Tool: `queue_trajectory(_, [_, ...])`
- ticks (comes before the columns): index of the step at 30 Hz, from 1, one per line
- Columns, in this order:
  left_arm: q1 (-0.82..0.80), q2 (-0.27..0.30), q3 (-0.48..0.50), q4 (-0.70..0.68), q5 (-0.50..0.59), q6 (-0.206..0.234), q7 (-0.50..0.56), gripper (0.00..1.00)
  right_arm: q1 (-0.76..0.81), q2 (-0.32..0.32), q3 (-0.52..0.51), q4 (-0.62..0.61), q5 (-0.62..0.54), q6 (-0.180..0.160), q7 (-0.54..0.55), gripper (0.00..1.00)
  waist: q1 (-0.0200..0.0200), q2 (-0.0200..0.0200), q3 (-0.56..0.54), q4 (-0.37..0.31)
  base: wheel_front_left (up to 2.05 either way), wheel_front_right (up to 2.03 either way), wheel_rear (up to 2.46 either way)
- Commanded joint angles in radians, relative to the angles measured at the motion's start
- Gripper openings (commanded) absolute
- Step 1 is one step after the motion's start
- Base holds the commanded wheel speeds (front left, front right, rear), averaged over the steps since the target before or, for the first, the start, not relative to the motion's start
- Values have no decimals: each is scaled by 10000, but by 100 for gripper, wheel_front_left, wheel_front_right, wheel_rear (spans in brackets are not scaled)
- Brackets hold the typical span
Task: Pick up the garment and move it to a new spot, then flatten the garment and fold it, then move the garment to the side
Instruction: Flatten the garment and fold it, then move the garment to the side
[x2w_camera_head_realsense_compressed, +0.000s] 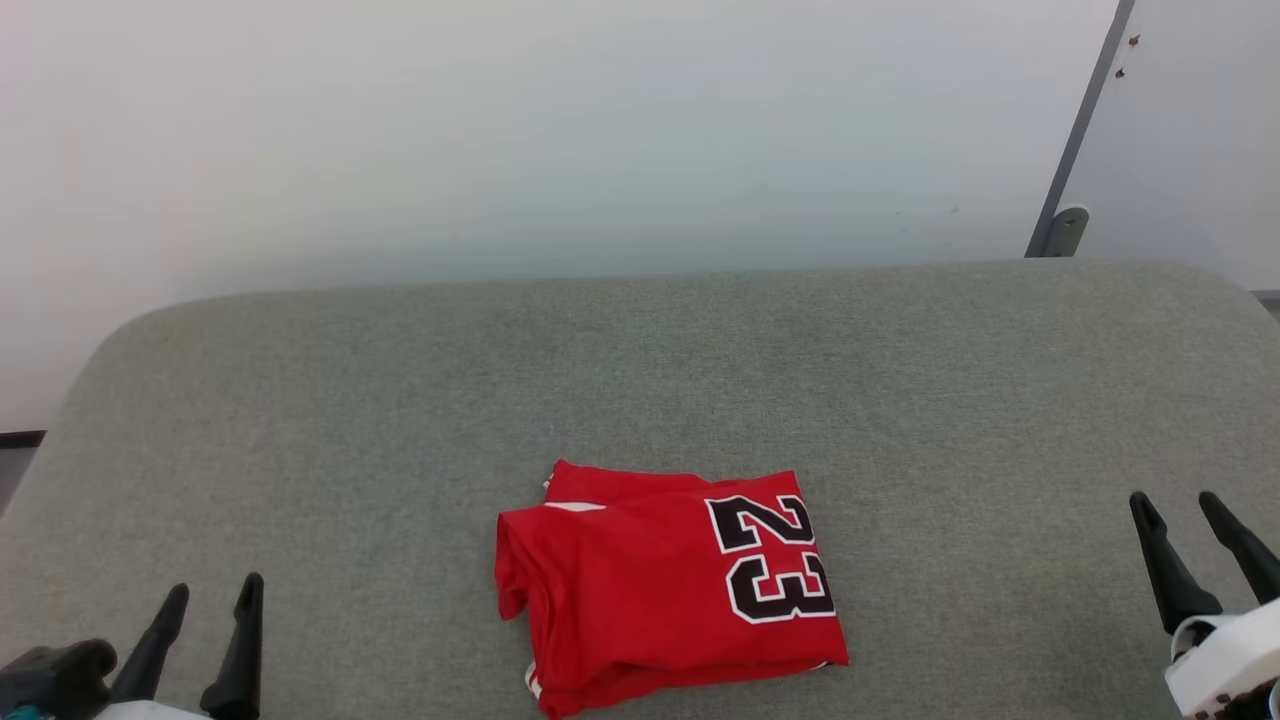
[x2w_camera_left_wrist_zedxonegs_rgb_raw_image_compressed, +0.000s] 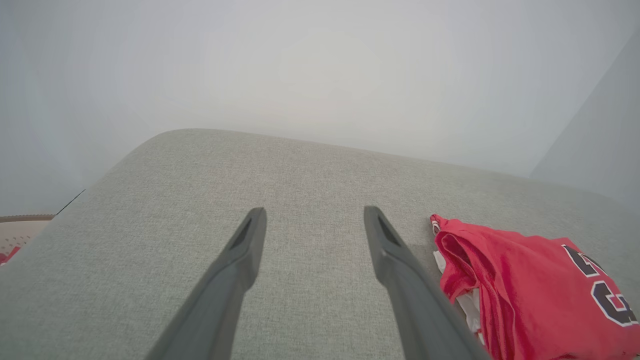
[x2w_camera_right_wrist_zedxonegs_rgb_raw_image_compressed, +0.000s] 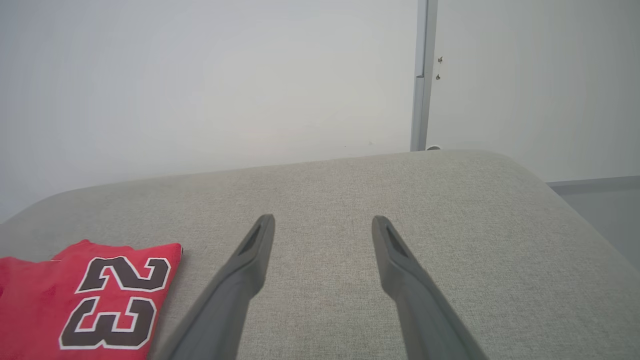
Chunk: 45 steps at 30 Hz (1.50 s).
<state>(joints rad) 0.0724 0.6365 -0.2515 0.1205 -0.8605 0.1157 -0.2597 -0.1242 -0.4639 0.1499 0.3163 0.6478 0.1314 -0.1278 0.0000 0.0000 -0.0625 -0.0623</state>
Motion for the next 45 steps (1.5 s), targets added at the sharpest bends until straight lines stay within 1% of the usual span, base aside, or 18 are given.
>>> queue_trajectory(1, [69, -20, 38, 32, 91, -2, -43, 100, 147, 37, -51, 51, -111, -17, -77, 100, 0, 0, 1, -20, 0, 0, 0])
queue_trajectory(8, [63, -105, 135, 141, 189, -54, -54, 100, 329, 138, -28, 294, -205, -17, -249, 100, 0, 0, -30, -37, 0, 0, 0])
queue_trajectory(19, [105, -229, 259, 203, 380, -134, -54, 100, 298, 183, 12, 357, -128, -17, -268, 100, 0, 0, -49, 76, 0, 0, 0])
queue_trajectory(26, [10, -281, 200, 211, 447, -183, -54, 100, 269, 153, 95, 294, -206, -17, -173, 100, 0, 0, -31, 325, 0, 0, 0])
queue_trajectory(30, [-75, -265, 122, 195, 513, -208, -5, 100, 185, 207, 220, 227, -222, -17, 23, 100, 0, 0, -10, 688, 0, 0, 0])
queue_trajectory(34, [-143, -270, 35, 133, 550, -174, 84, 100, 77, 223, 443, 202, -214, -17, 252, 100, 0, 0, 5, 1199, 0, 0, 0])
queue_trajectory(35, [-201, -266, -31, 71, 600, -140, 118, 100, 9, 264, 568, 227, -176, -17, 392, 100, 0, 0, 15, 1501, 0, 0, 0])
queue_trajectory(45, [-329, -172, -243, -183, 736, -15, 401, 100, -329, 440, 1595, 378, -6, -17, 1255, 100, 0, 0, 153, 2937, 0, 0, 0])
